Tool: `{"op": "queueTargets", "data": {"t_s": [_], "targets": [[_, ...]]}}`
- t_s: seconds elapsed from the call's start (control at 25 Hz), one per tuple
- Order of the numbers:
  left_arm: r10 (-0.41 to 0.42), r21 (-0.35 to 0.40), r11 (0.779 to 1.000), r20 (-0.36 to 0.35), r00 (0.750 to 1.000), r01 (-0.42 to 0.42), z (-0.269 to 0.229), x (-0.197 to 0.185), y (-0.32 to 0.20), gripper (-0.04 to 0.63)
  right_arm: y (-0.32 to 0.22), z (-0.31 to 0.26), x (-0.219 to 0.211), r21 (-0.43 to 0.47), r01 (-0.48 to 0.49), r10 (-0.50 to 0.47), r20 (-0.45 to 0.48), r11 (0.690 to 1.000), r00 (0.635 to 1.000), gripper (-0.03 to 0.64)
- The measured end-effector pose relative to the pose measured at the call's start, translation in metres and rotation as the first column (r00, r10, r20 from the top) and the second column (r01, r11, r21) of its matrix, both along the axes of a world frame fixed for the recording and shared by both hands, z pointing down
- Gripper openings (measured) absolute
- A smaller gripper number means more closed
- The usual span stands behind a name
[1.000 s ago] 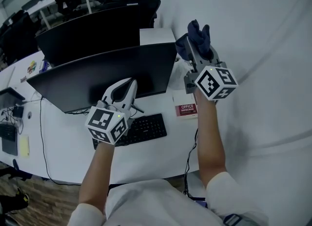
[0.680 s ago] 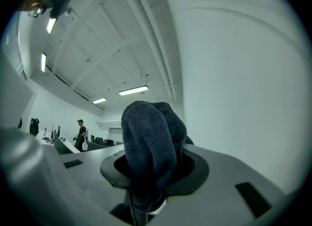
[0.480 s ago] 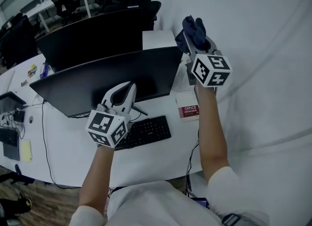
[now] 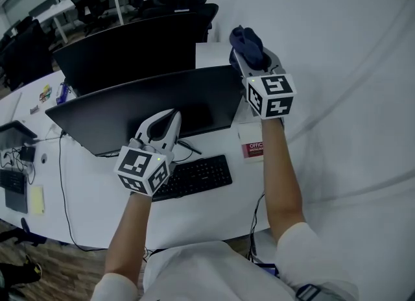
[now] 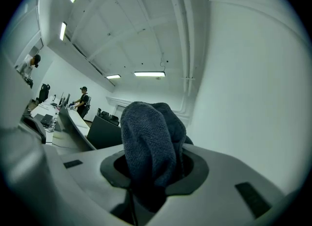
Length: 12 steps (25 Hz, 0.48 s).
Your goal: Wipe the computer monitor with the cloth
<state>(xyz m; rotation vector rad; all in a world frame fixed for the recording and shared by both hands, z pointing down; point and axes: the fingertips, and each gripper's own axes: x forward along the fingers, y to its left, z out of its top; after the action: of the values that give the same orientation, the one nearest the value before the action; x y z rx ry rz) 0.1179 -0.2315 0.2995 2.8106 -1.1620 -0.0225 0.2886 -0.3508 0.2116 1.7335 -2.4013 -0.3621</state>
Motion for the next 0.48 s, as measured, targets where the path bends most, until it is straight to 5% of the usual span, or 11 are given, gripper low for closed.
{"op": "queueTargets", "data": {"t_s": [0.48], "targets": [[-0.048, 0.007, 0.999, -0.008, 0.999, 0.049, -0.007, -0.043, 0.002, 0.012, 0.003, 0.002, -0.058, -0.018, 0.048, -0.049, -0.075, 0.999, 0.996, 0.138]]}}
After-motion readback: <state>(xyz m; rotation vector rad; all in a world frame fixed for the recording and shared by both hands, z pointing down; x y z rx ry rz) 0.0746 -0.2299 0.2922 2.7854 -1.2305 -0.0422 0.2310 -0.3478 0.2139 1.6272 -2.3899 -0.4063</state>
